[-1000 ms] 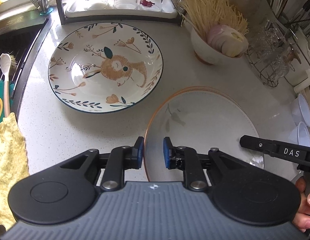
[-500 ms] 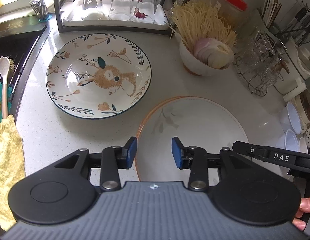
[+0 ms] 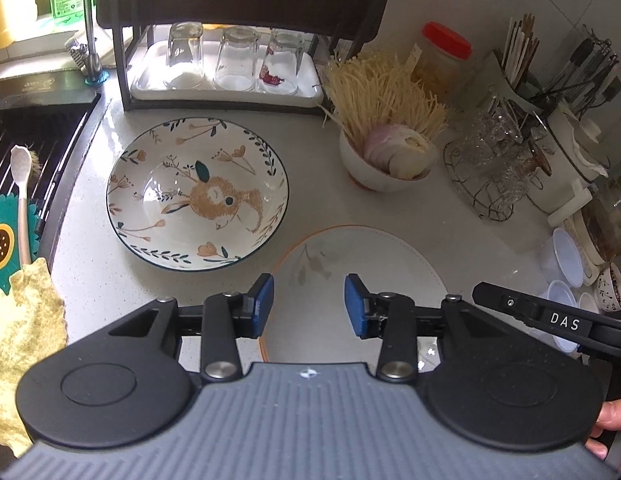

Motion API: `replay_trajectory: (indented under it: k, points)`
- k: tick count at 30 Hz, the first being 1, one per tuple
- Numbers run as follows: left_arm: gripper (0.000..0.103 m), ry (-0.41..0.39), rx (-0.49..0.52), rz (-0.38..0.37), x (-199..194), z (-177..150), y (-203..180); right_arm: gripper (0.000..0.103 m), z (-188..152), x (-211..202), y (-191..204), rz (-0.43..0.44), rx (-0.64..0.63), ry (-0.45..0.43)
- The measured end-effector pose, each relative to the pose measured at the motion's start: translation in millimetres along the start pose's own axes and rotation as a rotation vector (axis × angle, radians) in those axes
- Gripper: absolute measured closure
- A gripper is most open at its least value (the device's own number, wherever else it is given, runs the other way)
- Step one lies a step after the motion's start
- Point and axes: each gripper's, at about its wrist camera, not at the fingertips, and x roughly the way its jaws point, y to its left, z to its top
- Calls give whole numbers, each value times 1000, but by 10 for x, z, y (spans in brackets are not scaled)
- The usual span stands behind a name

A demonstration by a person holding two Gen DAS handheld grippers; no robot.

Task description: Organize plates and bowls

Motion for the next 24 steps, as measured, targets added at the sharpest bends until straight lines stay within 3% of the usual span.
replay_trajectory:
  k: [14,24]
  points:
    - [58,-132,101,-47,-842,185,-443,85,198,-928,212,57,-82,-236]
    - [58,-162,107,-70,-1132,139,-629,85,76,-1277,245,81,-37,-305]
